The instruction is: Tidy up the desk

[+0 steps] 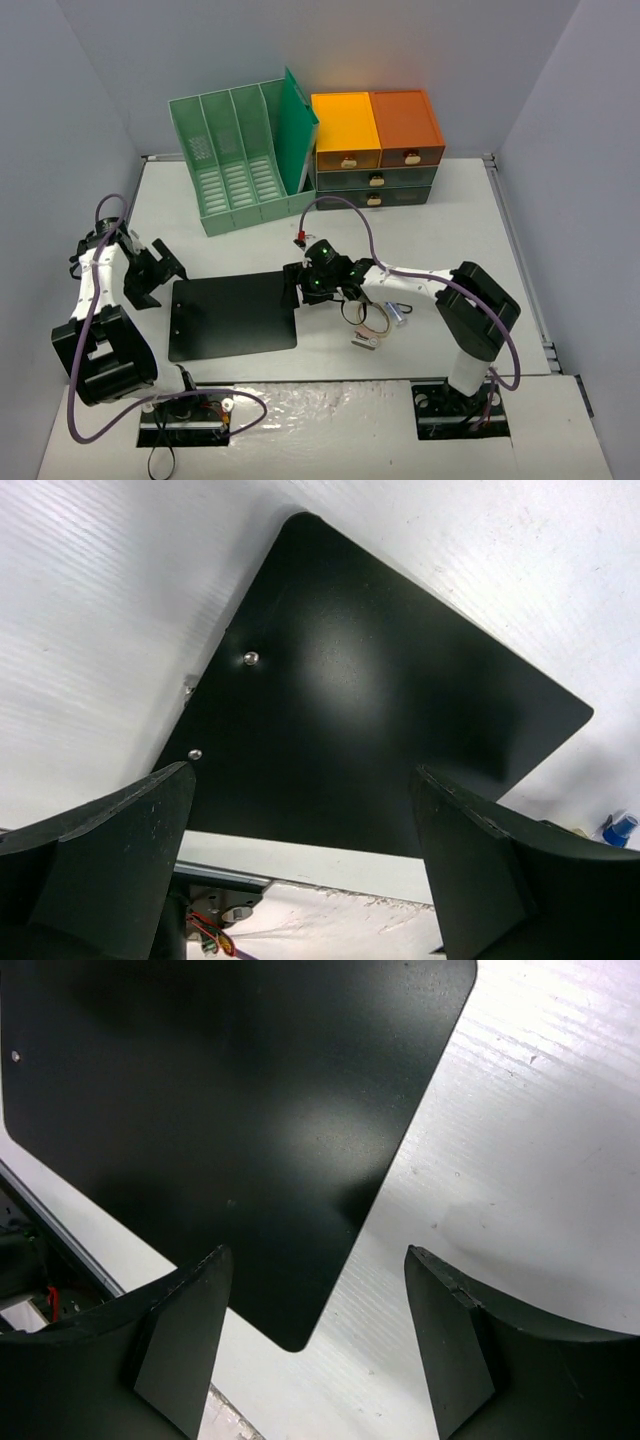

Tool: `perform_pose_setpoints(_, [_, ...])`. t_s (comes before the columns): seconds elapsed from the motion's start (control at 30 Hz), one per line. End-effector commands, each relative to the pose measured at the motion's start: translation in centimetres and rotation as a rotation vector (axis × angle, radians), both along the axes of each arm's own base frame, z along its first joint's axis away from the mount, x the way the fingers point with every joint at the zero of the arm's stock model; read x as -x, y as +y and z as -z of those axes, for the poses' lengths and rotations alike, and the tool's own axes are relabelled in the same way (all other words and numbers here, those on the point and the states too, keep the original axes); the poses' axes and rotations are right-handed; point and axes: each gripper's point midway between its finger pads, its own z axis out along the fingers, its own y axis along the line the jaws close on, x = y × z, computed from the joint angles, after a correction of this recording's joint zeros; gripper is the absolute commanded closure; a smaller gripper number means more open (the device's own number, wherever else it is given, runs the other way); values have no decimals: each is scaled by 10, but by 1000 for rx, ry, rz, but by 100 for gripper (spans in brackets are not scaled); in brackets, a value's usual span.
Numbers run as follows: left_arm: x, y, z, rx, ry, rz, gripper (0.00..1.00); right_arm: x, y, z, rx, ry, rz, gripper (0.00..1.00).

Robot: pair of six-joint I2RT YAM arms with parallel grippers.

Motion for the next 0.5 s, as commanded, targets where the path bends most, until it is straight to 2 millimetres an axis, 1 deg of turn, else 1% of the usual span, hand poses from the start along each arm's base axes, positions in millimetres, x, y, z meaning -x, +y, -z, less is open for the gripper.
perform_pose_setpoints(0.0, [-5, -1, 8, 52, -22, 3, 14, -15, 8, -44, -129, -73, 7, 34])
perform_pose_setpoints(0.07, [-1, 3, 13, 29, 2, -10, 14, -19, 4, -45, -133, -72, 15, 34])
perform_pose_setpoints(0.17, [4, 4, 19, 27, 23, -17, 14, -22, 0, -46, -138, -68, 24, 34])
perform_pose_setpoints(0.33, [-1, 10, 29, 38, 39, -25, 14, -26, -1, -58, -166, -78, 26, 34])
perform_pose_setpoints(0.47, [-9, 12, 37, 77, 20, -43, 14, -29, -4, -62, -173, -84, 30, 34])
